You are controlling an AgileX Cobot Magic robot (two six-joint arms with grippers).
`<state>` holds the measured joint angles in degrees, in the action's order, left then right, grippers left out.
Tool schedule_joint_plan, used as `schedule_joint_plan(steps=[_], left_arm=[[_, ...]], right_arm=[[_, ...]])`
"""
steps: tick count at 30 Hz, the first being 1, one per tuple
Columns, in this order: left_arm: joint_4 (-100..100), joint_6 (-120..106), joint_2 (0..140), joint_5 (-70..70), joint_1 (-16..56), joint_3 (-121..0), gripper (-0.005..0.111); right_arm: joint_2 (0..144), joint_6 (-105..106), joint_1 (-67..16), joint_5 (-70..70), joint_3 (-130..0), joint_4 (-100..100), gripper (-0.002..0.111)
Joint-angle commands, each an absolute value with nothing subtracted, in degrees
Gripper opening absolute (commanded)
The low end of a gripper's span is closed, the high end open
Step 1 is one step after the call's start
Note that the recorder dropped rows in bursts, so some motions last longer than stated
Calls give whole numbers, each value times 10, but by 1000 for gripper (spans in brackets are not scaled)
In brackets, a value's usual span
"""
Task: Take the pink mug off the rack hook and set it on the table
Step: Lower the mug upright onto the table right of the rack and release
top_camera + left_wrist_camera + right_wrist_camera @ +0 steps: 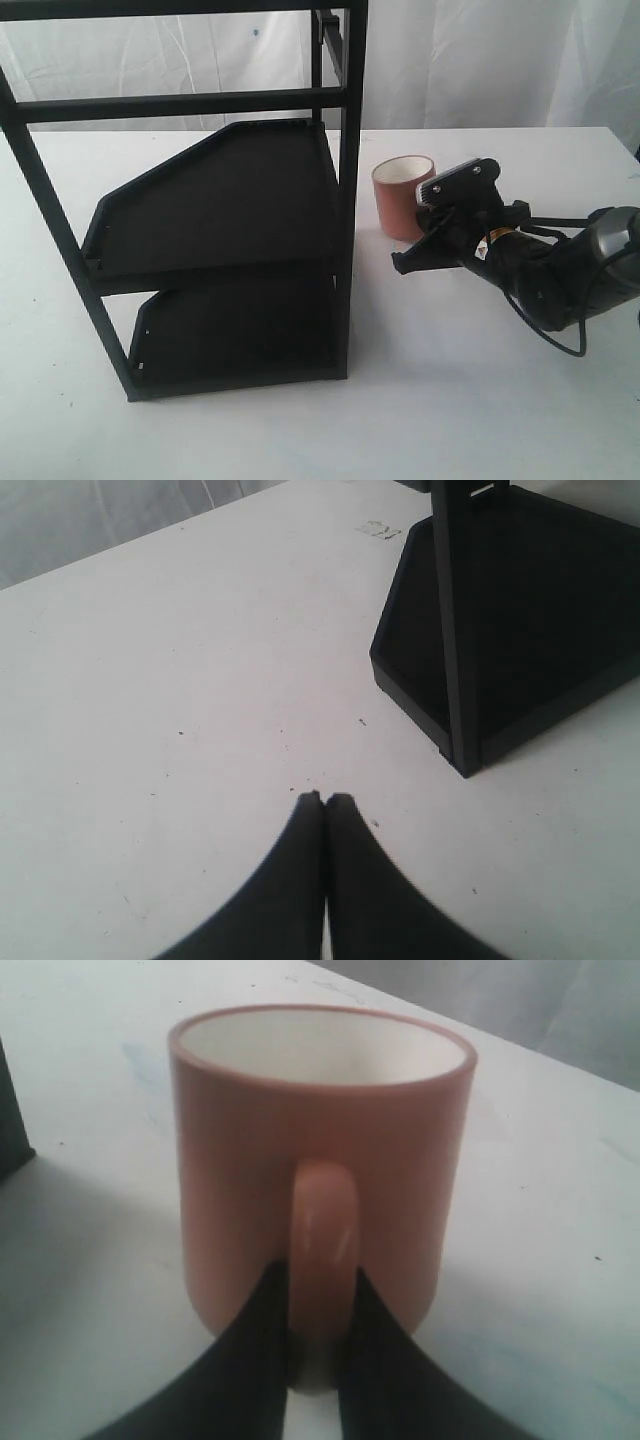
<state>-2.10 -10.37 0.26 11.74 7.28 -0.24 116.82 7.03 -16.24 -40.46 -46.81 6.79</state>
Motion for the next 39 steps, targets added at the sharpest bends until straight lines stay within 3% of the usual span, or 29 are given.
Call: schedule_joint_plan(steps=[1,14,22,33,39], left_arm=[[-24,-105,0,121,70,0,0],[-24,-105,0,121,70,0,0],[-24,-105,0,121,70,0,0],[-24,-105,0,121,70,0,0],[-24,-105,0,121,70,0,0]], right_arm=[[1171,77,-160,-328,-463,87,0],[1168,32,-160,-322,-459,89,0],[1158,12,-160,-327,-459,112,31],[1118,0,-160,-295,-459,112,32],[1090,-3,-160,-285,-437,112,41]])
